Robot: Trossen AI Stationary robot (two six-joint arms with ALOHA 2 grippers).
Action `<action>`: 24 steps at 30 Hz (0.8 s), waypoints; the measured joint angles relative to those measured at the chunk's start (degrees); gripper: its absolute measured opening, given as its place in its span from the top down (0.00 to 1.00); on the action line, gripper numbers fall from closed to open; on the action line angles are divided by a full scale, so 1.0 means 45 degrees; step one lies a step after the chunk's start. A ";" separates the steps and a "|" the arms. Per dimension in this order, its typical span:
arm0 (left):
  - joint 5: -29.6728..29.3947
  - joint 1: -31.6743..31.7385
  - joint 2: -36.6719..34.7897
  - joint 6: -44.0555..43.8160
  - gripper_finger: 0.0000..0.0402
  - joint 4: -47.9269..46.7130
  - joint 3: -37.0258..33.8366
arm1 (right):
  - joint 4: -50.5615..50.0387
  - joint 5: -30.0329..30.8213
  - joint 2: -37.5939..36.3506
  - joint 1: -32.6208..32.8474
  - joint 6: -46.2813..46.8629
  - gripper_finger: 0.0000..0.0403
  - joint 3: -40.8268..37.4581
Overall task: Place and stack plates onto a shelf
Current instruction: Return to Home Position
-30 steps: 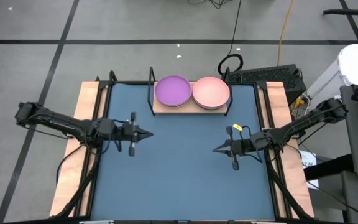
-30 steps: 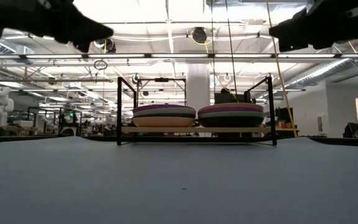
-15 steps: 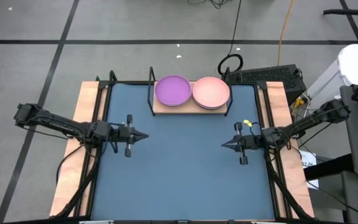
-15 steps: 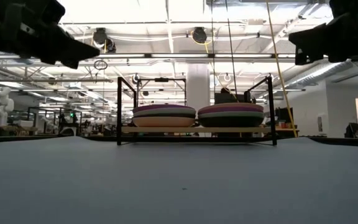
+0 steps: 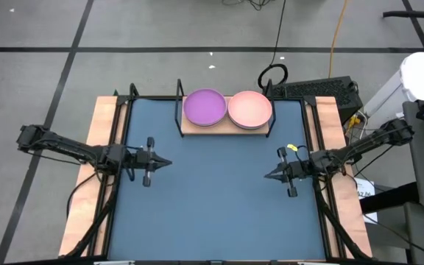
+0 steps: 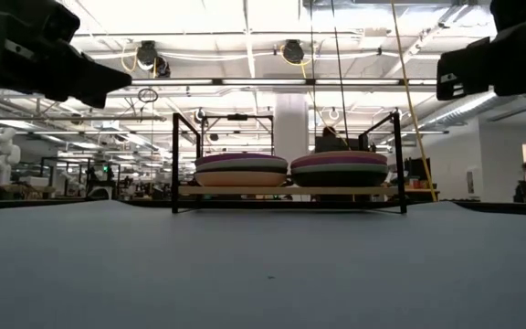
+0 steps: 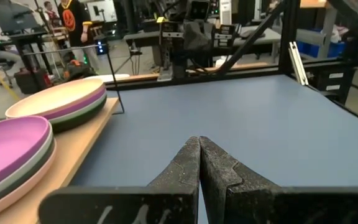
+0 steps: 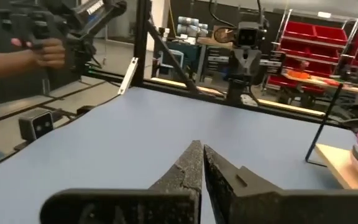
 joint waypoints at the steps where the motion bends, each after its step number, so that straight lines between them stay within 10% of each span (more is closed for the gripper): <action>1: 0.0004 0.0000 -0.0172 -0.0011 0.99 -0.0002 -0.0095 | -0.0098 -0.0064 -0.0089 0.0005 0.0057 1.00 -0.0004; 24: 0.0239 0.0133 -0.2395 -0.0085 0.99 0.0065 -0.0735 | -0.2927 0.0082 -0.2683 0.0000 0.0053 1.00 -0.0033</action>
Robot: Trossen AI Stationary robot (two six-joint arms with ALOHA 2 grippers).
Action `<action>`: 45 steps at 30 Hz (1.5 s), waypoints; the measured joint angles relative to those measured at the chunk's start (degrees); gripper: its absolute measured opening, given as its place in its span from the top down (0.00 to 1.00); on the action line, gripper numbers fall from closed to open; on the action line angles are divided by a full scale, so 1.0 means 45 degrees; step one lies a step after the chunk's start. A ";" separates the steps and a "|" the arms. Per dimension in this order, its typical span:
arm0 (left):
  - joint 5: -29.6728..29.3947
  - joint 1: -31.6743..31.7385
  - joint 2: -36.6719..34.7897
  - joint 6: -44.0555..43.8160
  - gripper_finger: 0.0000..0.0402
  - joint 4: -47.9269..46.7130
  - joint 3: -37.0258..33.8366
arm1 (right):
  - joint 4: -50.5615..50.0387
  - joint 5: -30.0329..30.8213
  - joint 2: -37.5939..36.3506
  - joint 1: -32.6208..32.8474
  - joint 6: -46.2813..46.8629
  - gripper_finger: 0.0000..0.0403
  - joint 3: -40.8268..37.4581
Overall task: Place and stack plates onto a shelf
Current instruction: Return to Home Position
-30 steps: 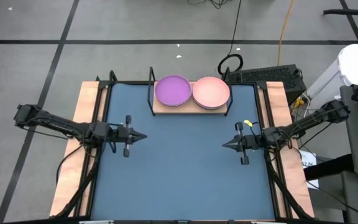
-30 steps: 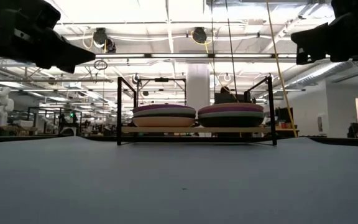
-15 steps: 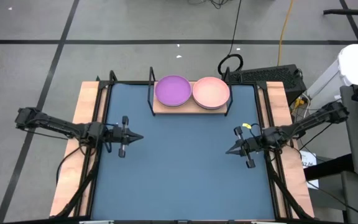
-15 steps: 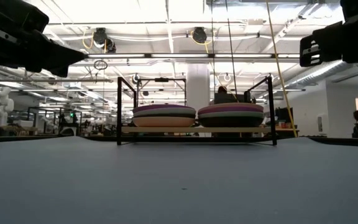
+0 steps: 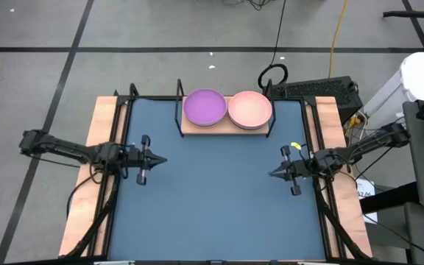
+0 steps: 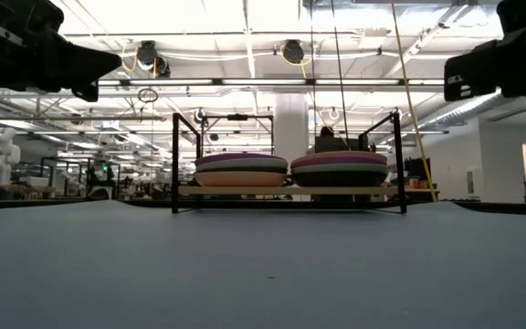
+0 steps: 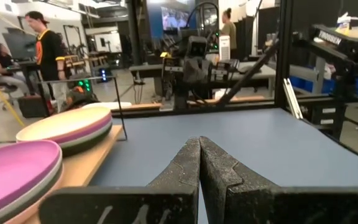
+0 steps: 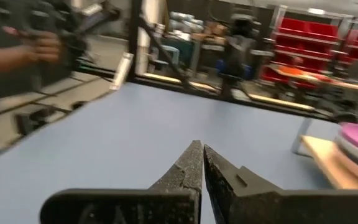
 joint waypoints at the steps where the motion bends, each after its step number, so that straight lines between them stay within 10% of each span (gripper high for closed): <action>1: -0.0005 0.0042 -0.0182 -0.0003 0.99 -0.0152 0.0000 | -0.0192 0.0295 -0.0174 -0.0004 -0.0009 1.00 0.0000; 23: -0.0022 0.0115 -0.0996 -0.0229 0.99 -0.0051 0.0010 | -0.4538 -0.1497 -0.5271 -0.0896 -0.0670 1.00 -0.0005; 45: -0.0036 0.0115 -0.0996 -0.0032 0.99 -0.0006 0.0010 | -0.4759 -0.2248 -0.5213 -0.3184 -0.0792 1.00 -0.0005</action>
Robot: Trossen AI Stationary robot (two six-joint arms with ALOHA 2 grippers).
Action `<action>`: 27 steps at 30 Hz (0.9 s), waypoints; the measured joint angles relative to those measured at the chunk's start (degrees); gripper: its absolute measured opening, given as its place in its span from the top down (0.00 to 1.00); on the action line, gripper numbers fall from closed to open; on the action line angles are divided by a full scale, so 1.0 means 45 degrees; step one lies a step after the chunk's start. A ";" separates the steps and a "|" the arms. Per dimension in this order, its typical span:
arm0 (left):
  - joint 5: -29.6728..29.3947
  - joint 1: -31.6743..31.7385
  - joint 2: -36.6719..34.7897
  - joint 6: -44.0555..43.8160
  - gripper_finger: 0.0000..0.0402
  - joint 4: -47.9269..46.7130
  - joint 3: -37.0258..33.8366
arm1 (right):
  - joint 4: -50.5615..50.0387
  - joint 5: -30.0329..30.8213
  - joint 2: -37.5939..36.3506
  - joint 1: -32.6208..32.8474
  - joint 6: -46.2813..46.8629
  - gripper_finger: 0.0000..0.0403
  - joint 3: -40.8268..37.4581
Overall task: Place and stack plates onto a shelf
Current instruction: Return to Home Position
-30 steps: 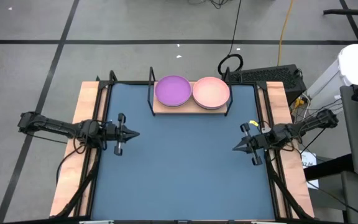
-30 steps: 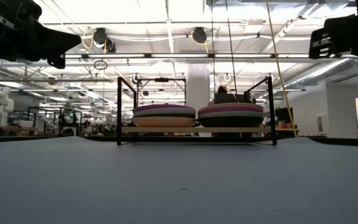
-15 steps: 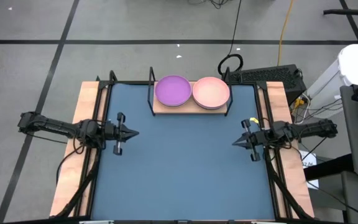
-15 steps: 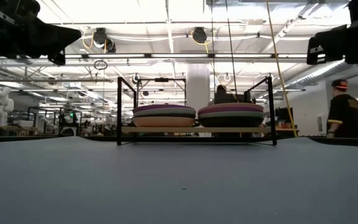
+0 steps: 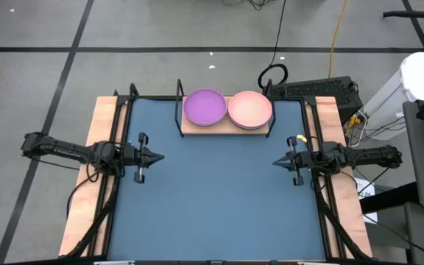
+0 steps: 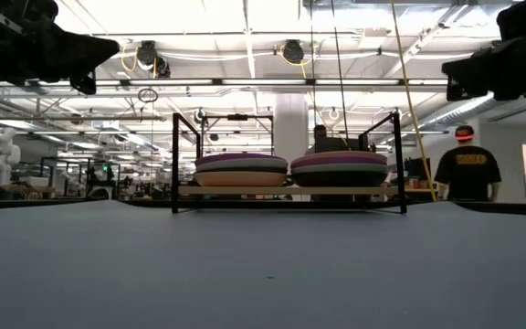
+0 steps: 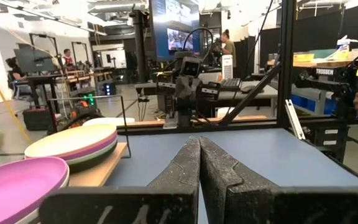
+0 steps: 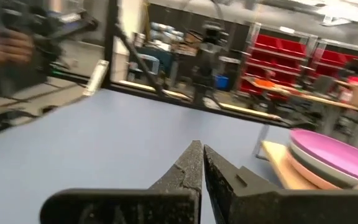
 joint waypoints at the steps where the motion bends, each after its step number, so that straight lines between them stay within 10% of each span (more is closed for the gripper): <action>1: 0.0000 0.0004 0.0000 -0.0024 0.99 -0.0054 0.0000 | -0.0044 0.0332 0.0007 -0.0015 0.0035 1.00 0.0000; 27: -0.0189 0.1180 -0.0046 -0.0598 0.99 -0.2141 0.0005 | 0.0155 0.1187 0.0117 -0.0045 0.0331 1.00 -0.0002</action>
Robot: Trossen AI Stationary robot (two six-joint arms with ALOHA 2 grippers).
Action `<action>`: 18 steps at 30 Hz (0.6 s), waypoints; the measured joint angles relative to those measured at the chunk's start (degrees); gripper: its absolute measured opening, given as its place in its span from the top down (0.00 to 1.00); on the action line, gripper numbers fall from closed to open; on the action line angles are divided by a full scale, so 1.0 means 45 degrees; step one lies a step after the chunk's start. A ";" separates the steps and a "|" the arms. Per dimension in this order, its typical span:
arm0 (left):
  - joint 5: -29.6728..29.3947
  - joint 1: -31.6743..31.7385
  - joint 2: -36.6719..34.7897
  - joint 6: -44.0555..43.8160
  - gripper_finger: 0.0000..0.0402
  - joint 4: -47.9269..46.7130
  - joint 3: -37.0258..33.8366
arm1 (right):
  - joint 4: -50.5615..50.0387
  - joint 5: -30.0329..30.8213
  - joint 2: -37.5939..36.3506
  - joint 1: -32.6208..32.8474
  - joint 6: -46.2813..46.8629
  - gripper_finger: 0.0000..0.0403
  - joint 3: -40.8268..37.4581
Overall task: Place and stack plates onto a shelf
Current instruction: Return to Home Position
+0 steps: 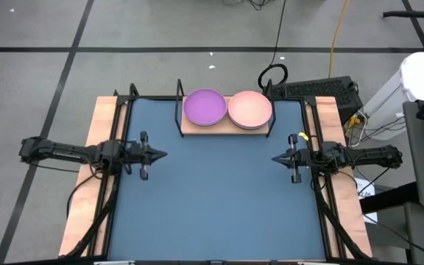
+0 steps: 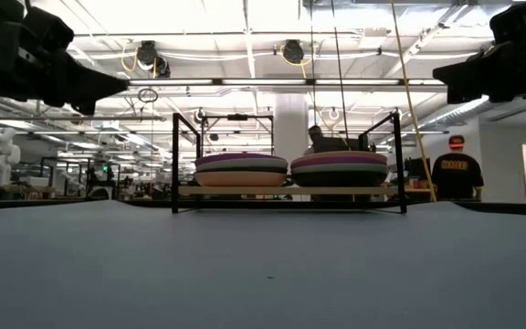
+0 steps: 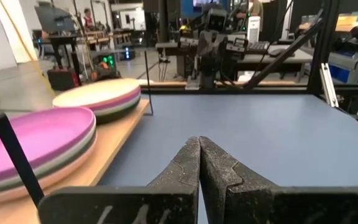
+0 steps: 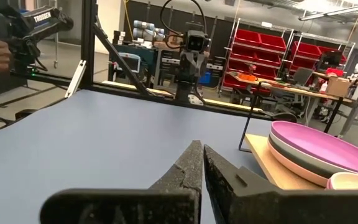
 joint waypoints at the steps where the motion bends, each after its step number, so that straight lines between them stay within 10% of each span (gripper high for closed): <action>1: 0.0000 0.0000 -0.0084 0.0087 0.99 0.0041 0.0000 | 0.0002 0.0000 -0.0003 0.0000 0.0000 1.00 0.0000; 18: 0.0842 0.0674 -0.4415 0.1033 0.99 -0.3190 0.0007 | 0.0013 0.0010 -0.0005 0.0000 0.0000 1.00 -0.0001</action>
